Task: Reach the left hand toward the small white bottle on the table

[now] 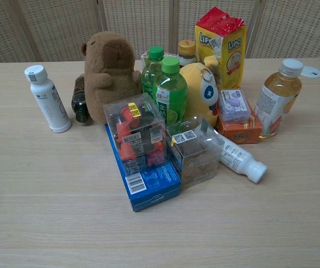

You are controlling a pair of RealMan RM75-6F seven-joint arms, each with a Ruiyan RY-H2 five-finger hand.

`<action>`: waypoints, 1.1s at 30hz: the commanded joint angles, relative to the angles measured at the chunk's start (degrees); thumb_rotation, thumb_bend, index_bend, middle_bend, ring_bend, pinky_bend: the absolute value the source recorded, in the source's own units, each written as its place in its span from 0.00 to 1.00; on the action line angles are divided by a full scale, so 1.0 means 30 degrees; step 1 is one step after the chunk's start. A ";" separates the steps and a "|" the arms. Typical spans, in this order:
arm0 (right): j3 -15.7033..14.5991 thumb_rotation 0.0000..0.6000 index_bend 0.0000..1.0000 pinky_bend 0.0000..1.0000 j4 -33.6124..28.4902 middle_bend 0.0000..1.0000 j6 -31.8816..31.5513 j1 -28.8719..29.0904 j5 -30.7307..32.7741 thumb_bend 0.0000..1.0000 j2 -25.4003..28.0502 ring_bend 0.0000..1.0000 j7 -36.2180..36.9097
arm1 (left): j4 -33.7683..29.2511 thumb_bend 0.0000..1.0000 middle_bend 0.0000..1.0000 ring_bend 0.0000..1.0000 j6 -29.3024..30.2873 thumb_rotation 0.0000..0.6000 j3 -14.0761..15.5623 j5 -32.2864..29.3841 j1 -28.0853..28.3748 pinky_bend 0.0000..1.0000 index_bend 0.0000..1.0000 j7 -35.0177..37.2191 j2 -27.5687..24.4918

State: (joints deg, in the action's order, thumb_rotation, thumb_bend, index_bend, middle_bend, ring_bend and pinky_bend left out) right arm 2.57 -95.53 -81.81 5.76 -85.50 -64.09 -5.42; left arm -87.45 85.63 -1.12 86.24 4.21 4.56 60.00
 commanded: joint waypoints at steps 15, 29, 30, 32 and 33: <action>0.0583 1.00 0.00 0.00 0.0467 0.00 -0.1512 -0.0300 -0.0281 0.00 -0.0577 0.00 -0.0001 | 0.4119 0.00 0.00 0.00 -0.2281 1.00 -0.2009 -0.1069 0.2458 0.00 0.00 0.4366 0.3066; 0.0434 1.00 0.00 0.00 0.0219 0.00 -0.1099 -0.0232 -0.0258 0.00 -0.0356 0.00 0.0002 | 0.8462 0.00 0.00 0.00 -0.8094 1.00 -0.3787 -0.3498 0.7196 0.00 0.00 0.5842 0.9116; 0.0447 1.00 0.00 0.00 0.0199 0.00 -0.1107 -0.0238 -0.0246 0.00 -0.0317 0.00 0.0061 | 0.8537 0.00 0.00 0.00 -0.8166 1.00 -0.3847 -0.3606 0.7340 0.00 0.00 0.5669 0.9415; 0.0473 1.00 0.00 0.00 0.0174 0.00 -0.1124 -0.0249 -0.0227 0.00 -0.0230 0.00 0.0178 | 0.8773 0.00 0.00 0.00 -0.8327 1.00 -0.3980 -0.3873 0.7641 0.00 0.00 0.5324 1.0090; 0.0481 1.00 0.00 0.00 0.0169 0.00 -0.1123 -0.0251 -0.0219 0.00 -0.0198 0.00 0.0226 | 0.8874 0.00 0.00 0.00 -0.8435 1.00 -0.4026 -0.3996 0.7762 0.00 0.00 0.5207 1.0350</action>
State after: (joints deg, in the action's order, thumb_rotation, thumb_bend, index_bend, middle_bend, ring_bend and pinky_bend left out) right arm 3.99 -95.01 -85.16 5.02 -86.17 -64.72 -4.77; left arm -61.63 61.13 -12.66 75.17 26.52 21.12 89.74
